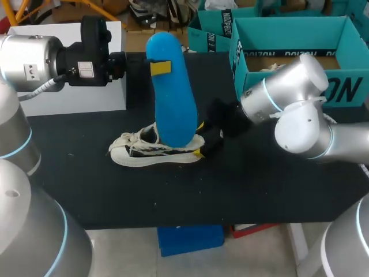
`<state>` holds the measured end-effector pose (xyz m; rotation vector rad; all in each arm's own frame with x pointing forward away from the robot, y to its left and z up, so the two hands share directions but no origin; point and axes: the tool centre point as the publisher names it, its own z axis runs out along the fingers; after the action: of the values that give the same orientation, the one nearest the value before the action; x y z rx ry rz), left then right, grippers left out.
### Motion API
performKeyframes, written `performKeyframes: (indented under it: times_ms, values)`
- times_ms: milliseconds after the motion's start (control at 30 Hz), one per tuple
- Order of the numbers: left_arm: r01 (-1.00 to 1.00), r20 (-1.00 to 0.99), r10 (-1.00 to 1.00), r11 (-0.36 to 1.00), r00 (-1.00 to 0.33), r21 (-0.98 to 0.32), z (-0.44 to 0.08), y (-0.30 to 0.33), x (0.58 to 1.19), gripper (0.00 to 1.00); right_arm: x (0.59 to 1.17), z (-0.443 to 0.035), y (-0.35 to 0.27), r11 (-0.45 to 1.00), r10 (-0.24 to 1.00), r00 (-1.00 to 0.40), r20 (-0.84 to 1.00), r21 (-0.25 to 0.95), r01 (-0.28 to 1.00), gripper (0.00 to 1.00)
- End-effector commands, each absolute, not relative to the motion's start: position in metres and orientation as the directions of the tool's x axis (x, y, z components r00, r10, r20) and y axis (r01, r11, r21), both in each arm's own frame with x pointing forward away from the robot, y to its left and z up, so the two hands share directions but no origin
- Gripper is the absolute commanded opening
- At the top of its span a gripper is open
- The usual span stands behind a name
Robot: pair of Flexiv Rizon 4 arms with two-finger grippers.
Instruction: Take the shoe out of the shoebox, open the shoe tongue, remove and reinsert the insole, then place the shoe into the shoebox
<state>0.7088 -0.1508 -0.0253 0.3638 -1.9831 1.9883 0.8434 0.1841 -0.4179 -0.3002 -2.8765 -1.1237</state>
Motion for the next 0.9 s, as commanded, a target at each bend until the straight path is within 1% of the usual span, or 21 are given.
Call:
performKeyframes:
  times_ms: [33,233,467,733,900]
  values:
    - [-0.390,0.389,0.034,0.004,-0.920,-0.921,-0.026,-0.152,0.708,0.00,0.840,-0.404,0.187,0.856,0.181,-0.981,0.074,0.479,0.194,1.00]
    - [-0.390,0.389,0.034,0.004,-0.920,-0.921,-0.026,-0.152,0.708,0.00,0.840,-0.391,0.193,0.923,0.176,-0.984,0.015,0.345,0.170,1.00]
    - [-0.390,0.389,0.034,0.004,-0.920,-0.921,-0.026,-0.152,0.708,0.00,0.840,-0.382,0.198,0.965,0.145,-0.989,0.003,0.220,0.142,1.00]
    - [-0.390,0.389,0.034,0.004,-0.920,-0.921,-0.026,-0.152,0.708,0.00,0.840,-0.380,0.201,0.984,0.123,-0.992,0.001,0.127,0.122,1.00]
    - [-0.390,0.389,0.034,0.004,-0.920,-0.921,-0.026,-0.152,0.708,0.00,0.839,-0.379,0.202,0.989,0.116,-0.993,-0.005,0.090,0.115,1.00]
